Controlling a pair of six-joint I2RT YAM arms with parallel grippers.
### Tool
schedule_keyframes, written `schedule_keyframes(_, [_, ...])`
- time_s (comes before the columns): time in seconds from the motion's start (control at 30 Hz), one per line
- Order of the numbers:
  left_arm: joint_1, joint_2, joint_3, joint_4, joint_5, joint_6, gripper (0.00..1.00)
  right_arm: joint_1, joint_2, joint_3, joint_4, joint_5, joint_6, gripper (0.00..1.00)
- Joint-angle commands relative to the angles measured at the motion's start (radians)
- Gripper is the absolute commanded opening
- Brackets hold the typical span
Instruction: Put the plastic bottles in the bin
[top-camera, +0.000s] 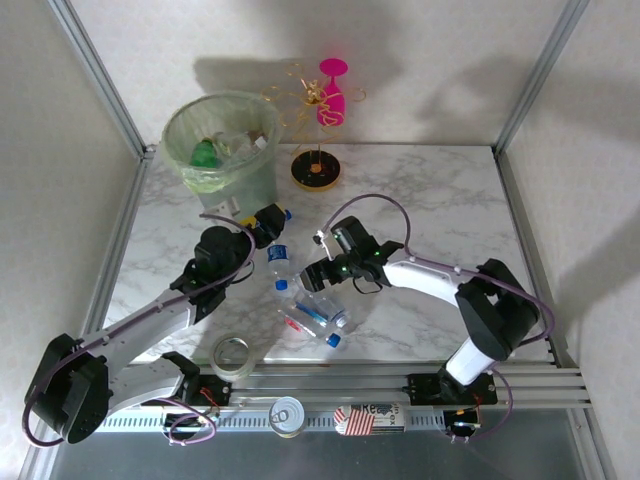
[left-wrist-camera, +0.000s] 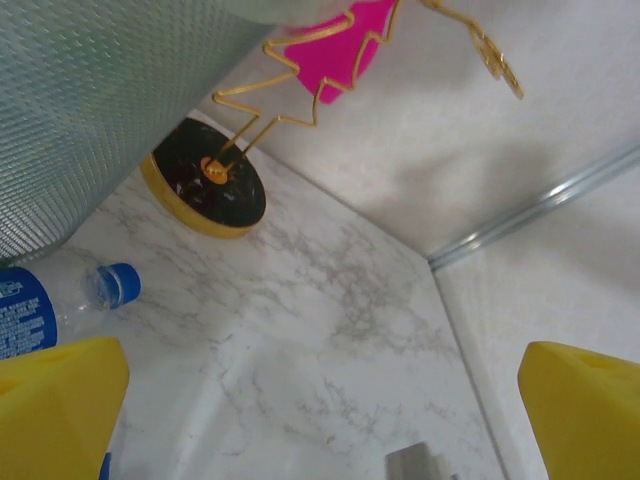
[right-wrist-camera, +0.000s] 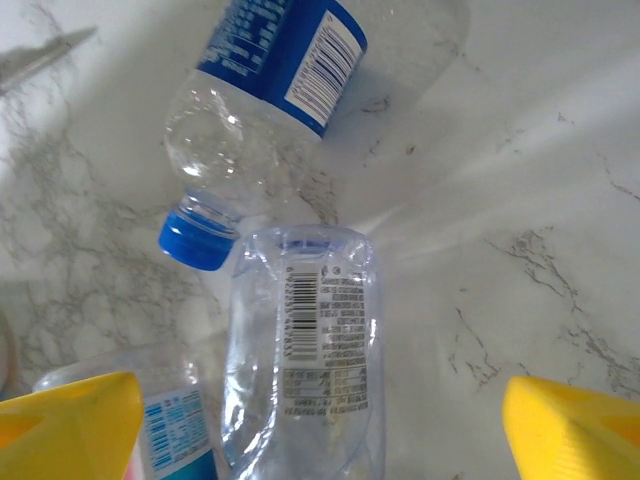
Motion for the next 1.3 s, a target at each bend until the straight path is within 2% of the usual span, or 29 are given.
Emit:
schedule_keyframes(0.0, [-0.008, -0.005, -0.029, 0.115, -0.097, -0.075, 1.00, 0.017, 0.050, 0.068, -0.049, 0.027, -0.038, 0.91])
schedule_keyframes(0.43, [-0.007, 0.049, -0.051, 0.120, -0.107, -0.098, 1.00, 0.043, 0.158, 0.112, -0.077, 0.069, -0.058, 0.90])
schedule_keyframes(0.63, [-0.007, 0.062, -0.052, 0.122, -0.102, -0.098, 1.00, 0.043, 0.203, 0.103, -0.057, 0.134, -0.052, 0.87])
schedule_keyframes(0.9, [-0.007, 0.063, -0.054, 0.120, -0.105, -0.102, 0.99, 0.043, 0.229, 0.089, -0.030, 0.256, -0.029, 0.74])
schedule_keyframes(1.03, [-0.007, 0.071, -0.050, 0.126, -0.089, -0.102, 1.00, 0.043, 0.227, 0.083, -0.024, 0.286, -0.021, 0.63])
schedule_keyframes(1.13, [-0.009, 0.079, -0.040, 0.130, -0.065, -0.092, 1.00, 0.041, 0.205, 0.076, -0.013, 0.278, -0.014, 0.55])
schedule_keyframes(1.27, [-0.013, 0.099, -0.026, 0.147, -0.022, -0.081, 1.00, 0.012, 0.142, 0.058, 0.020, 0.227, 0.025, 0.51])
